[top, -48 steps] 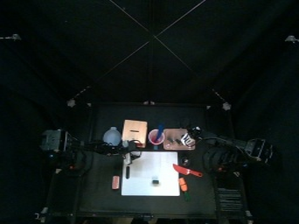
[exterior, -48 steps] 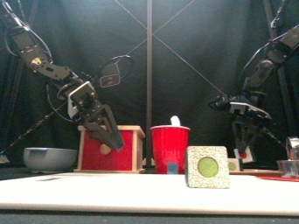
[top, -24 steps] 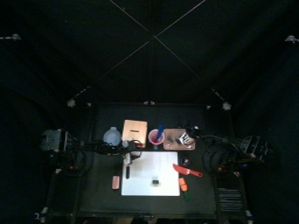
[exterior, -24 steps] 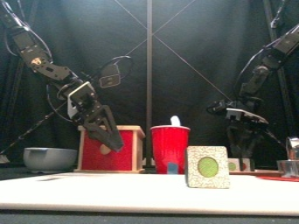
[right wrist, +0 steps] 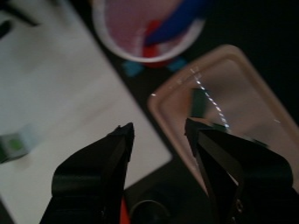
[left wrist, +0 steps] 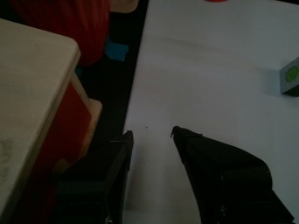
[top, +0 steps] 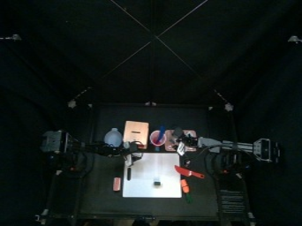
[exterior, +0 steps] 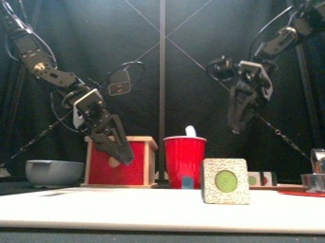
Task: Place sushi on board then cut the sushi with the knife then place the pieces on the plate
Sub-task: Place the 4 sushi pieces on the plate
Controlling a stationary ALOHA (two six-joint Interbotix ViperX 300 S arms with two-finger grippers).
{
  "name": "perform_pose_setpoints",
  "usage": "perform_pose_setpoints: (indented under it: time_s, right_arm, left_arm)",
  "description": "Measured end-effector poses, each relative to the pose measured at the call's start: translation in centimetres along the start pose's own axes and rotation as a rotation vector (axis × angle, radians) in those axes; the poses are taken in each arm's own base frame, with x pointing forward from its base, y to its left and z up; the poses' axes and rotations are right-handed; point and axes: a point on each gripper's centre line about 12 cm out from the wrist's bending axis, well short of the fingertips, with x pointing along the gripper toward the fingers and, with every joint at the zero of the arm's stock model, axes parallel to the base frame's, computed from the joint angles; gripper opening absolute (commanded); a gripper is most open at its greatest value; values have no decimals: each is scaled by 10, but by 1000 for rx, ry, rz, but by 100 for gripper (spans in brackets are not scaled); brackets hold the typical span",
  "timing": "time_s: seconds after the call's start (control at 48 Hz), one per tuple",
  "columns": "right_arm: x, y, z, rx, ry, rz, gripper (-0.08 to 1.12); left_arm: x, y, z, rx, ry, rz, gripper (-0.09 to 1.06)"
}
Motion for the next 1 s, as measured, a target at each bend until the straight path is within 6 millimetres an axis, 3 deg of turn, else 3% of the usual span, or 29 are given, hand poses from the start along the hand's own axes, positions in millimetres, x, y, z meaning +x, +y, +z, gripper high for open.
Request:
perform_pose_setpoints:
  time_s: [0.229,0.354,0.75,1.0]
  right_arm:
    - [3,74,-17,-189,-48,202,85]
    - [12,101,-25,-212,-46,274,85]
    - [62,153,-38,-299,83,279,85]
    - [77,180,-51,-350,149,279,85]
  left_arm:
    - [0,0,0,-1,2,1,80]
    - [0,0,1,-5,-2,0,80]
    - [1,0,0,-3,6,0,80]
    - [0,0,0,-1,11,1,80]
